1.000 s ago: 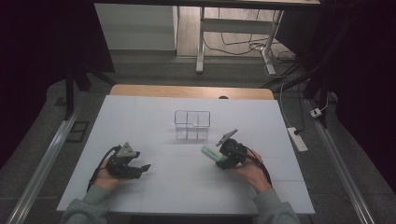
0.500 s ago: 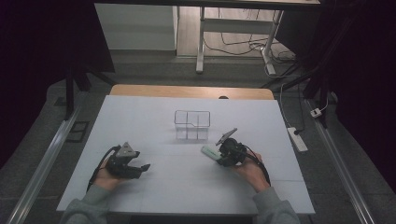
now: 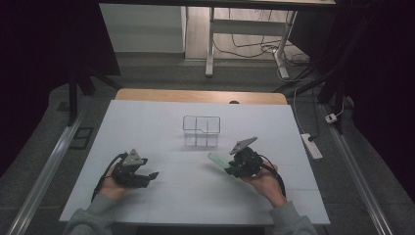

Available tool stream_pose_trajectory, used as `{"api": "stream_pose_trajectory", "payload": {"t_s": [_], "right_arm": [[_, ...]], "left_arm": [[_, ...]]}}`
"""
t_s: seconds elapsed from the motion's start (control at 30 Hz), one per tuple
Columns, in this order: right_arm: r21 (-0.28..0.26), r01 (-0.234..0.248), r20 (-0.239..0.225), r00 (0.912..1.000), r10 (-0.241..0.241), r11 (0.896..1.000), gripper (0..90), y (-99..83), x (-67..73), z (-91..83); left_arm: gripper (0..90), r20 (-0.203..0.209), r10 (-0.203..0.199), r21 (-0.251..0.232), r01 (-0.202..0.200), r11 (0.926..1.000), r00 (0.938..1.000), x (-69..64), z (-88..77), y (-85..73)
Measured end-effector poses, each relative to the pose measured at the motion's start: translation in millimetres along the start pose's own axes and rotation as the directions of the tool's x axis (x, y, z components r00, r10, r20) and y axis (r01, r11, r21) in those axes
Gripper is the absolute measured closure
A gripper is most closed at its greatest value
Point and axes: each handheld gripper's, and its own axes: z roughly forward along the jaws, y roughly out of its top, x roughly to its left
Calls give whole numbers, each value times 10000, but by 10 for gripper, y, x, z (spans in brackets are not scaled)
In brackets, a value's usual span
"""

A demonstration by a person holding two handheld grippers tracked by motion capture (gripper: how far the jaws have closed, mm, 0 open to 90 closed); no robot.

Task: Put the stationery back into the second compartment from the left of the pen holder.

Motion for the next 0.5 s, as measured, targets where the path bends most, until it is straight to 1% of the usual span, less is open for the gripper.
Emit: {"api": "stream_pose_trajectory", "payload": {"t_s": [0.07, 0.17, 0.3, 0.5], "right_arm": [[-209, 21, -143, 9999, -24, 9998, 672, -21, 13, -3], [-376, -81, -422, 9991, 65, 9993, 672, -44, 49, 5], [-322, 115, -539, 9985, -132, 9994, 672, -31, 99, 32], [-308, 219, -710, 9972, -240, 9993, 672, -6, 175, 66]], "left_arm": [[311, 1, 31, 4, -31, 10000, 10000, -4, 0, 2], [311, 5, 82, 7, -82, 10000, 10000, -14, 1, 10], [311, 71, 165, -44, -165, 9999, 9998, -42, -2, 33], [310, 113, 412, -133, -410, 9991, 9991, -101, -4, 82]]}}
